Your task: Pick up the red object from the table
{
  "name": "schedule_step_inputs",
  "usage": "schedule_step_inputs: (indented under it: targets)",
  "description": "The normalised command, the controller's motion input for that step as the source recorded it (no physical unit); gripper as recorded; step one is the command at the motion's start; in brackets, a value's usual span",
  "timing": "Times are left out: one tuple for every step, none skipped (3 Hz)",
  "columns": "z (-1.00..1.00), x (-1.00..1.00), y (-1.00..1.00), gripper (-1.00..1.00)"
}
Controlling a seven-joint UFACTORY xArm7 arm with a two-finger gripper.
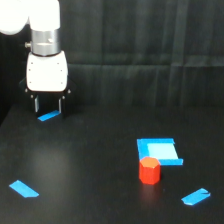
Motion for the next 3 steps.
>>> schedule_step_inputs:
  targets:
    - [-0.15, 0.10, -0.20, 0.99]
    - [-0.55, 0.66, -0.63, 0.91]
    - [-0.32, 0.81, -0.49, 0.97]
